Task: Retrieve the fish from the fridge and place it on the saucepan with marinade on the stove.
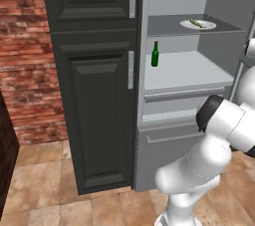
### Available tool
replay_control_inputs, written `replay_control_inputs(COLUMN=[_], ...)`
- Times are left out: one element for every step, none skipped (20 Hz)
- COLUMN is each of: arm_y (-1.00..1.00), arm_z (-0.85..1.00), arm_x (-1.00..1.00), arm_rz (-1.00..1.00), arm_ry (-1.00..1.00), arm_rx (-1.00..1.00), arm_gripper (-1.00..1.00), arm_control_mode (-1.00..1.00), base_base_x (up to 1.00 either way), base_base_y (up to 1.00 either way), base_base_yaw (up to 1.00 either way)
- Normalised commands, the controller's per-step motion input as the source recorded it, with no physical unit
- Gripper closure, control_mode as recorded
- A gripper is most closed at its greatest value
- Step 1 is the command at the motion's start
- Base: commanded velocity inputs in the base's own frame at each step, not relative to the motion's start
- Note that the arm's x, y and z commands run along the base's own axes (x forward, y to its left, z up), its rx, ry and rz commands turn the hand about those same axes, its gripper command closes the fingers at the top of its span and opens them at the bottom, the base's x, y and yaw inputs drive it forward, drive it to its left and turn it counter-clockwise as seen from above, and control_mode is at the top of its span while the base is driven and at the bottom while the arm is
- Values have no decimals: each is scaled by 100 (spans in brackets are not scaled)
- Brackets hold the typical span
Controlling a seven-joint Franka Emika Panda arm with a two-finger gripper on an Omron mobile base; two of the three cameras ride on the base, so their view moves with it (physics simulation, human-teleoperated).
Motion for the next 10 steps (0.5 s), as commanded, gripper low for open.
replay_control_inputs(arm_y=[0, 0, 0, 1, 14, 18, 21, 21, 21, 9], arm_z=[0, 0, 0, 0, 0, 0, 0, 0, 0, 11], arm_x=[7, 6, 4, 0, 0, 0, 0, 0, 0, 0], arm_rz=[2, 3, 4, 7, 9, 12, 13, 14, 17, 19], arm_ry=[3, 1, 2, 0, 0, 0, 0, 0, 0, 1], arm_rx=[0, 0, 0, 0, 0, 0, 0, 0, 0, 3], arm_gripper=[-100, -100, -100, -100, -100, -100, -100, -100, -100, -100], arm_control_mode=[-100, -100, -100, -100, -100, -100, -100, -100, -100, -100], base_base_x=[0, 0, 0, 0, 0, 0, 0, 0, 0, 0], base_base_y=[0, 0, 0, 0, 0, 0, 0, 0, 0, 0], base_base_yaw=[0, 0, 0, 0, 0, 0, 0, 0, 0, 0])
